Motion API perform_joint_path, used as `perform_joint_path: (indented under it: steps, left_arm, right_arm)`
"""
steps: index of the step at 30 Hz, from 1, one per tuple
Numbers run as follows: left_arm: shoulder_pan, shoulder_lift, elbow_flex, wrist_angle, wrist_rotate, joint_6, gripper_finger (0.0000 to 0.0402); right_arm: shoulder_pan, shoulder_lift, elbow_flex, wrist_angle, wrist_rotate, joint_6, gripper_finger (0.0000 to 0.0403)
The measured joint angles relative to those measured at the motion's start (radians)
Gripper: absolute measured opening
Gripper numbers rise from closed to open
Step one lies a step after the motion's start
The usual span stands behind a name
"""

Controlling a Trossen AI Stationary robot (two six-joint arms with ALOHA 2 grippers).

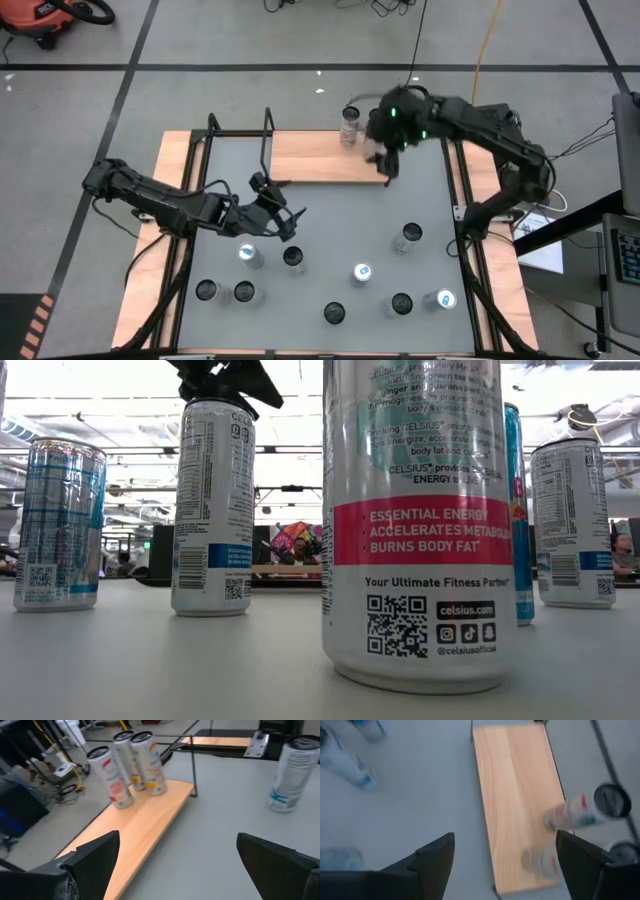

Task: Place canned beverage on shelf
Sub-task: Adjust the white yellow can on the shelf

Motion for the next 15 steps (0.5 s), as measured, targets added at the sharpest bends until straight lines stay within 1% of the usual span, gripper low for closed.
perform_joint_path:
  steps: [3,5,8,9,12,15]
  left_arm:
    - [-0.017,0.0,-0.028,0.071,0.011,0.0,0.0397]
    - [-0.03,0.0,-0.037,0.086,0.019,-0.006,0.0397]
    - [-0.04,0.002,-0.038,0.086,0.02,-0.026,0.0397]
    - [-0.041,0.004,-0.038,0.091,0.02,-0.026,0.0397]
    - [-0.044,0.007,-0.038,0.101,0.018,-0.019,0.0397]
    - [-0.044,0.006,-0.038,0.111,0.018,-0.024,0.0397]
  right_arm:
    - [0.063,-0.061,-0.134,0.034,0.091,0.05,0.0261]
    - [0.101,-0.109,-0.239,0.099,0.106,0.095,0.0247]
    - [0.157,-0.183,-0.407,0.251,0.124,0.155,0.0224]
    - [0.175,-0.205,-0.461,0.309,0.154,0.171,0.0216]
    - [0.212,-0.24,-0.602,0.449,0.291,0.188,0.0189]
    - [0.221,-0.247,-0.7,0.576,0.365,0.188,0.0159]
